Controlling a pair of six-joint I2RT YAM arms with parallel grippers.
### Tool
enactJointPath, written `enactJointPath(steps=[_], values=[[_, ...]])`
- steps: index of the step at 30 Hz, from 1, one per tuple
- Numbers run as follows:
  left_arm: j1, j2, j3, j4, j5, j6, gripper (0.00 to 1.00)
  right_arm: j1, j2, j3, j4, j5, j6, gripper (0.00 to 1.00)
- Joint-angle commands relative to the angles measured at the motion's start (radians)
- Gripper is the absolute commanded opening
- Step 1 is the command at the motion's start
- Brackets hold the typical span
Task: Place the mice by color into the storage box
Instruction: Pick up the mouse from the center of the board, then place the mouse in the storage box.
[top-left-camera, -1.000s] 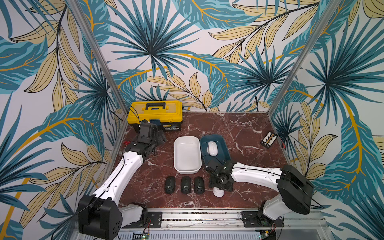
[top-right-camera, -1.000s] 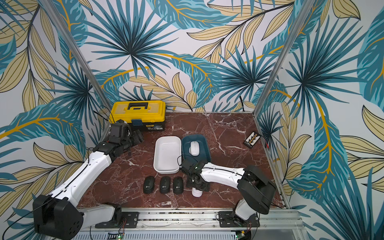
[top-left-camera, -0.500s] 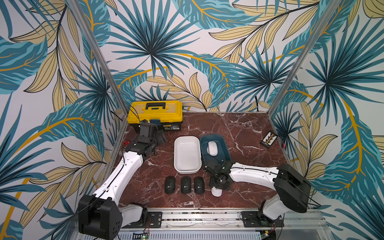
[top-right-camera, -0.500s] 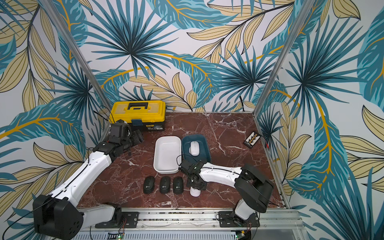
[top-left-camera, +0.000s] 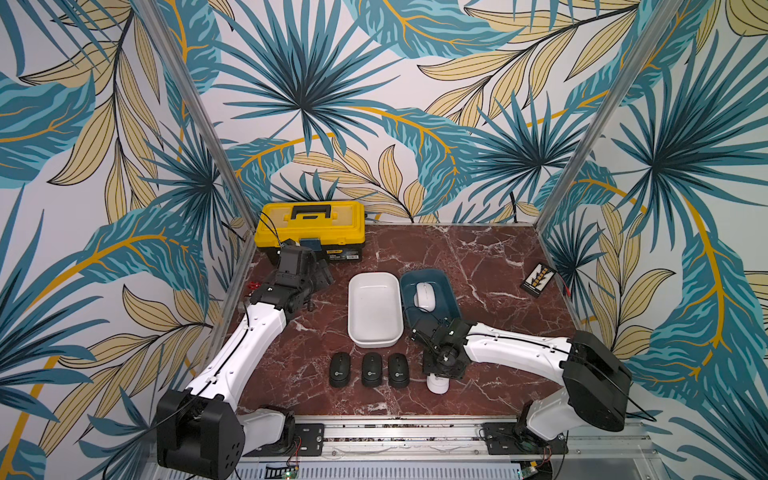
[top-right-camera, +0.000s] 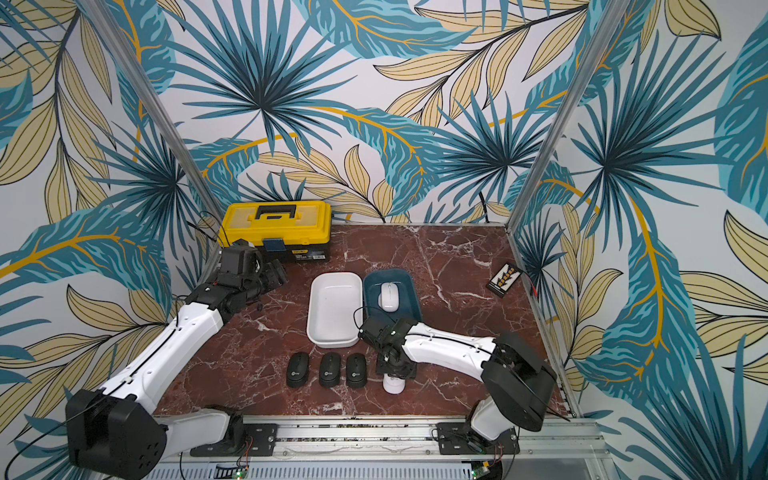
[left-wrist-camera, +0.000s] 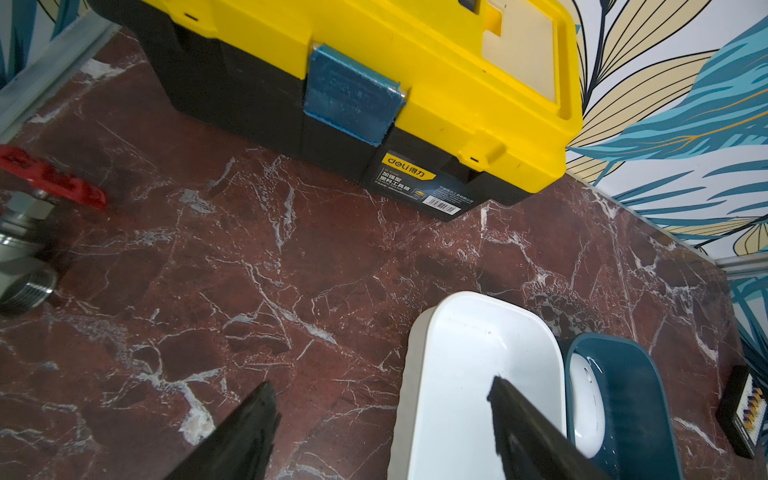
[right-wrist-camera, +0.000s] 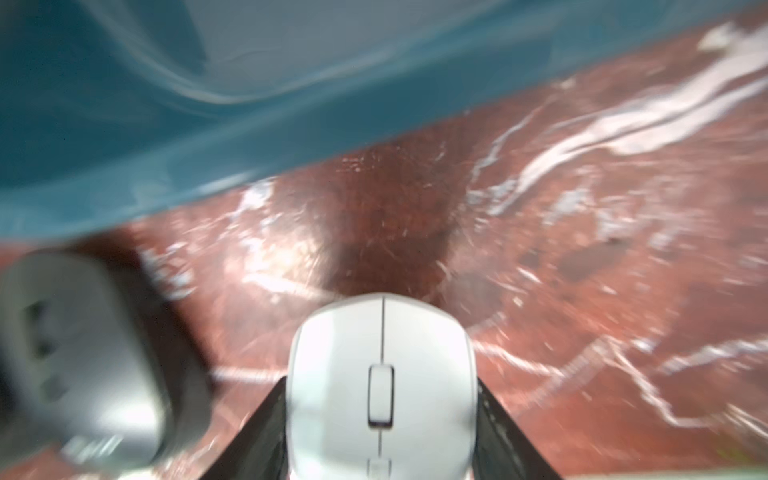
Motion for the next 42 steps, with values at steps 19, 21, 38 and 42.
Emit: enactJointPath(steps=[19, 21, 38, 42], values=[[-0.003, -0.032, -0.043, 0.001, -0.009, -0.030, 0.83, -0.204, 0.183, 0.525, -0.133, 0.167, -0.456, 0.46], [-0.002, -0.031, -0.041, 0.002, -0.006, -0.034, 0.83, -0.236, 0.226, 0.534, -0.107, 0.156, -0.478, 0.46], [-0.003, -0.015, -0.013, -0.016, -0.012, -0.033, 0.83, -0.290, 0.466, 0.586, 0.000, 0.088, -0.503, 0.46], [-0.003, -0.009, -0.004, -0.019, -0.006, -0.038, 0.83, -0.289, 0.491, 0.585, 0.005, 0.099, -0.492, 0.46]])
